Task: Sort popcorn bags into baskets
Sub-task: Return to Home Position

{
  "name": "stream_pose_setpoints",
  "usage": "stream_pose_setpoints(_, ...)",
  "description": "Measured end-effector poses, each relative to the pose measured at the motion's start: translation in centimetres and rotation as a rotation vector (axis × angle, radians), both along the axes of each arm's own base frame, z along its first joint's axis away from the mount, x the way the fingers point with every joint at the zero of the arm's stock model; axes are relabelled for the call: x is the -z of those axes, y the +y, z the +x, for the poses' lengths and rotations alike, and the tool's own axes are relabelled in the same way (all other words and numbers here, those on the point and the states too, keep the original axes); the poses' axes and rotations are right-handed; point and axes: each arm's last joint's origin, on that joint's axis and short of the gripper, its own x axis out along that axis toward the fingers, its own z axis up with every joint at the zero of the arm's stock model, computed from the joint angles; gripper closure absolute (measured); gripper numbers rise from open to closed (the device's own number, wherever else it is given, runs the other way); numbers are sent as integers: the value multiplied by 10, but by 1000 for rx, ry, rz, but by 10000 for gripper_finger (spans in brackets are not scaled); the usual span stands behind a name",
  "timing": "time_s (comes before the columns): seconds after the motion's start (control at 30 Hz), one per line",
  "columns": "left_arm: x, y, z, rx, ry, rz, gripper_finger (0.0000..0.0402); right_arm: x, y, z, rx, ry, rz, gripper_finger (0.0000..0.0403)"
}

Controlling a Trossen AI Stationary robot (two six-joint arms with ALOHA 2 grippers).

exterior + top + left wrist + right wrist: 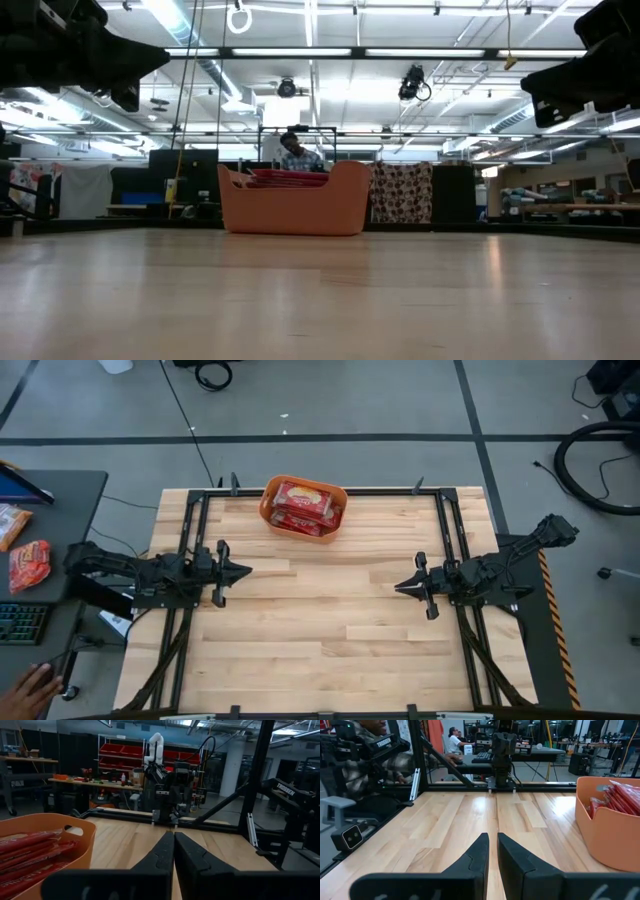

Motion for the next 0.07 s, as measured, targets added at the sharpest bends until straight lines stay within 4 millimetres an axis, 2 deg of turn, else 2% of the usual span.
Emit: stream_pose_setpoints(0.07,0,0,0,0,0,0,386,0,0,0,0,0,0,359)
